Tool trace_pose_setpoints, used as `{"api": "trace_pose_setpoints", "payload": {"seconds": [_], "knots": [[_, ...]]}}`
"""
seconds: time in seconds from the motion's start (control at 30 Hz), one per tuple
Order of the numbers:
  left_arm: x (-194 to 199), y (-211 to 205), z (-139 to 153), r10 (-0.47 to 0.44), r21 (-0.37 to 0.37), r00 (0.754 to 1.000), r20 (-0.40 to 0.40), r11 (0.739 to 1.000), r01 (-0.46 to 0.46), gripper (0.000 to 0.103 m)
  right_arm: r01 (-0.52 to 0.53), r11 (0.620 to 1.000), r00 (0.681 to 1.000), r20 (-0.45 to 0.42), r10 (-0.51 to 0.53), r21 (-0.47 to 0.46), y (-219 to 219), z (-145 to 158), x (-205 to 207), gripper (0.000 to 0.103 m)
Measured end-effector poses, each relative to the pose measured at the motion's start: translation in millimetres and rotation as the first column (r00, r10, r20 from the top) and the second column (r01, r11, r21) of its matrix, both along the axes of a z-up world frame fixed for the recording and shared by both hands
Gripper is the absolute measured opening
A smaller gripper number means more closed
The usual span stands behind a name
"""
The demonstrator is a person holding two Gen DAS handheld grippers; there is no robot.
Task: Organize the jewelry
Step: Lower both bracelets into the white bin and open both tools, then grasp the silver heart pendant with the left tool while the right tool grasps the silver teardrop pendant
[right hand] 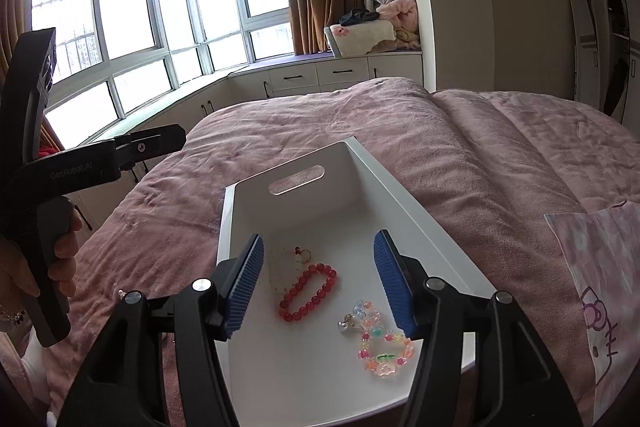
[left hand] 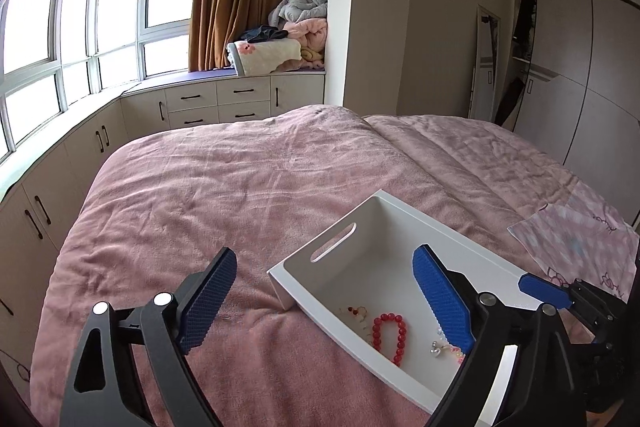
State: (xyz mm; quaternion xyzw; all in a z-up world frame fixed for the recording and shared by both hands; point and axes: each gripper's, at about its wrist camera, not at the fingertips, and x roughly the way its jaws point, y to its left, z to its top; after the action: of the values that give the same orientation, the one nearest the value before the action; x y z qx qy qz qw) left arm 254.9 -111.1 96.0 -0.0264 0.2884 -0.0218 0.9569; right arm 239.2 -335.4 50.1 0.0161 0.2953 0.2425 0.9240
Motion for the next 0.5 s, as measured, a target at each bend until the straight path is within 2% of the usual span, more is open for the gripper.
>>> {"api": "trace_pose_setpoints", "payload": {"seconds": [0.23,0.3,0.5], "knots": [[-27,57,-11,0.092,-0.005,0.996,-0.02,0.996,-0.092,0.092,-0.09,0.994,0.995,0.039,0.087,0.065,25,6,-12,0.06],[-35,73,-12,0.122,-0.011,0.992,-0.023,0.992,-0.122,0.092,-0.107,0.993,0.992,0.067,0.104,0.052,35,8,-18,0.063],[-61,113,-17,0.183,-0.007,0.982,-0.039,0.983,-0.184,0.093,-0.177,0.984,0.979,0.103,0.176,0.001,68,7,-33,0.064]]}}
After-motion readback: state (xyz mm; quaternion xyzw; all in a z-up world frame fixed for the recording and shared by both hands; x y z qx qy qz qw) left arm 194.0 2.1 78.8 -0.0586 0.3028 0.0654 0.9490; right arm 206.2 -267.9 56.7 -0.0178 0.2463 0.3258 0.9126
